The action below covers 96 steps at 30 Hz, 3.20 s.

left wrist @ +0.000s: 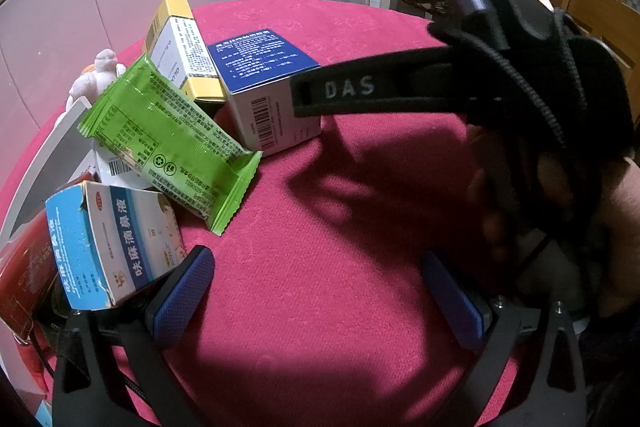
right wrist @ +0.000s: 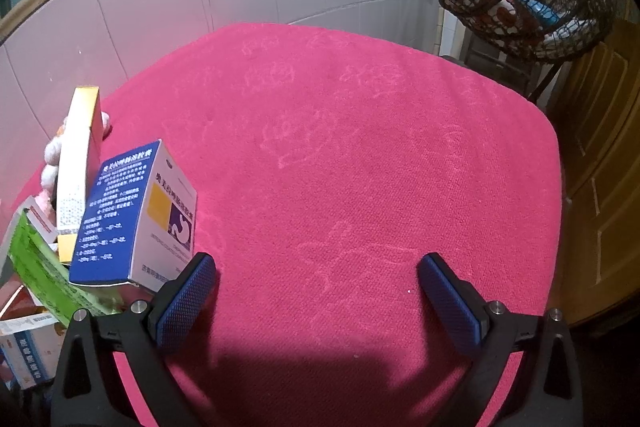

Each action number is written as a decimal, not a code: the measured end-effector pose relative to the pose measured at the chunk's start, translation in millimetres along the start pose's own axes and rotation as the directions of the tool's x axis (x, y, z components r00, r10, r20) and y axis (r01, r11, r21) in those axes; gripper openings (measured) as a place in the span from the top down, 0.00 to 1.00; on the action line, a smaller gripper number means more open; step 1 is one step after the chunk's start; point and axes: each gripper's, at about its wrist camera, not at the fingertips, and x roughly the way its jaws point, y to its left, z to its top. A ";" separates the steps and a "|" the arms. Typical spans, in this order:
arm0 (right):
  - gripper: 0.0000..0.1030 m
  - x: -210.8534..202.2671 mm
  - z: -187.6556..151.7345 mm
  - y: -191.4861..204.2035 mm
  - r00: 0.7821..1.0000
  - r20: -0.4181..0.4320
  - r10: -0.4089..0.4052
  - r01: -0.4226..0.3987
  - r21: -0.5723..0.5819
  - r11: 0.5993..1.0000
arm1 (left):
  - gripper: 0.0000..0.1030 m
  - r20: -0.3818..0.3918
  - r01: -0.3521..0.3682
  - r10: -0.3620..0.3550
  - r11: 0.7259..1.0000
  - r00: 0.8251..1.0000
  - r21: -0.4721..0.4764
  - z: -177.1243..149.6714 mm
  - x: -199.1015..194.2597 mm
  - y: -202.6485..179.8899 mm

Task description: Organize objects

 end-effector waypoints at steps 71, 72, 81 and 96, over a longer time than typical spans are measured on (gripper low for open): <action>0.15 -80.5 -86.8 149.0 0.927 -0.133 0.352 -0.369 -0.508 0.778 | 0.15 -0.017 0.007 -0.014 0.943 1.000 -0.333 -116.0 -114.0 141.5; 0.17 -78.5 -87.5 149.8 0.930 -0.135 0.341 -0.361 -0.508 0.782 | 0.16 -0.025 -0.010 0.002 0.940 1.000 -0.342 -116.3 -112.7 141.2; 0.73 -65.7 -83.1 131.2 0.929 -0.160 0.333 -0.369 -0.469 0.803 | 0.50 -0.013 -0.091 0.095 0.896 0.995 -0.435 -128.5 -121.3 148.4; 0.75 -114.6 -59.8 94.4 0.886 -0.014 0.464 -0.428 -0.412 0.805 | 0.52 0.105 -0.206 0.272 0.884 0.956 -0.419 -114.6 -165.4 127.7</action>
